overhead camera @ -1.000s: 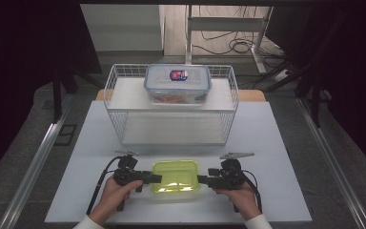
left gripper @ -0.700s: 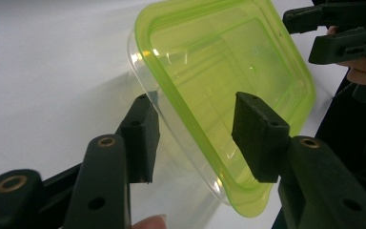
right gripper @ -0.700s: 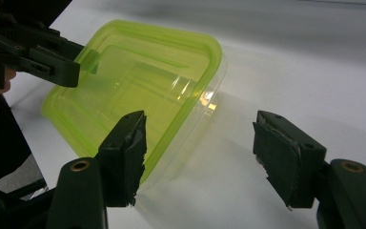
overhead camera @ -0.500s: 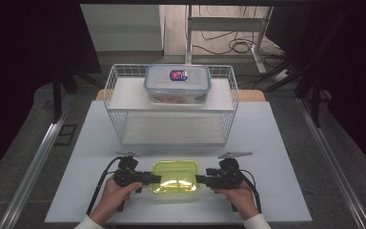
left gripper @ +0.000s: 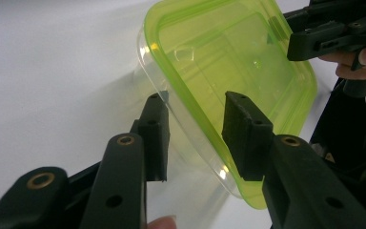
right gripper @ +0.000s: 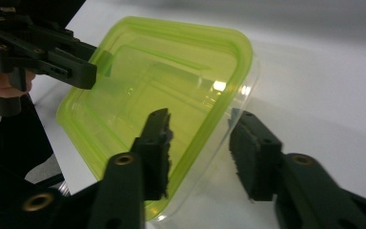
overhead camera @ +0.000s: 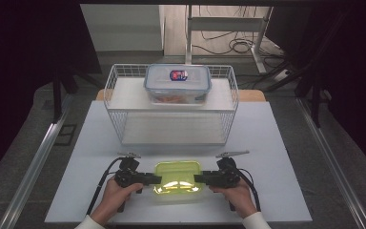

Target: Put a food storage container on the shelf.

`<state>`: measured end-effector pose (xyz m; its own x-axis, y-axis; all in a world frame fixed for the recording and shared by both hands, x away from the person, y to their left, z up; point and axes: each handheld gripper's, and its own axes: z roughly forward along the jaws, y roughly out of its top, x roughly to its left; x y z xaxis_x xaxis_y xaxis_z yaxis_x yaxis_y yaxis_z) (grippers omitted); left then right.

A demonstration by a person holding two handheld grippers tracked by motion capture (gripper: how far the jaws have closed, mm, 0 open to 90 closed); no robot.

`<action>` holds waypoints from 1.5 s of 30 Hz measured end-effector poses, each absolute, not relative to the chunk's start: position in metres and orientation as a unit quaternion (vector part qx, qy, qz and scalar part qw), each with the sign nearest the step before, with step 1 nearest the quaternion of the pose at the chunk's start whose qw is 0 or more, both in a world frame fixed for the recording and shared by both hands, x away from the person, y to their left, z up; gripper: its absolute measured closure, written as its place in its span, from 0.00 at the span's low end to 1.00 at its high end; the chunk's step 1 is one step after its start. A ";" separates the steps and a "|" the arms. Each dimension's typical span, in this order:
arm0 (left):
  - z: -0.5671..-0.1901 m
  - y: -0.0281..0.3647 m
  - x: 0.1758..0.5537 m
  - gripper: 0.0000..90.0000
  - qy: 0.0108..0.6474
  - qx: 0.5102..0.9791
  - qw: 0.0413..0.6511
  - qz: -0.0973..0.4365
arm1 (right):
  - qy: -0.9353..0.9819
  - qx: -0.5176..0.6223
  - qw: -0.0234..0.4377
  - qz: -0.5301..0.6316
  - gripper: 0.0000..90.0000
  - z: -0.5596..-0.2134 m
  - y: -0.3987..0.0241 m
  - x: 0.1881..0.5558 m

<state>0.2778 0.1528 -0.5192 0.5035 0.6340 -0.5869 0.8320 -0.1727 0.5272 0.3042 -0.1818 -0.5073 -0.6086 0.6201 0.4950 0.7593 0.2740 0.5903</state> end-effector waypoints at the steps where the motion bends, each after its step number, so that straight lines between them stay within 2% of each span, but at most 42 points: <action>1: -0.519 0.153 0.277 0.71 0.485 0.756 0.425 -0.114 | -0.794 -0.435 0.085 -0.416 0.70 -0.507 -0.182 0.304; 10: -0.519 0.160 0.274 0.76 0.488 0.743 0.442 -0.123 | -0.784 -0.441 0.096 -0.427 0.77 -0.506 -0.183 0.299; 25: -0.509 0.168 0.267 0.86 0.476 0.735 0.471 -0.104 | -0.766 -0.441 0.117 -0.454 0.86 -0.502 -0.188 0.294; 45: -0.487 0.169 0.257 0.88 0.445 0.745 0.493 -0.055 | -0.767 -0.411 0.074 -0.487 0.88 -0.481 -0.188 0.287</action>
<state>0.2574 0.1688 -0.4868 0.5975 0.6093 -0.5213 0.7180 -0.1170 0.6861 0.2865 -0.1879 -0.4808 -0.6506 0.5586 0.5145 0.7032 0.1872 0.6860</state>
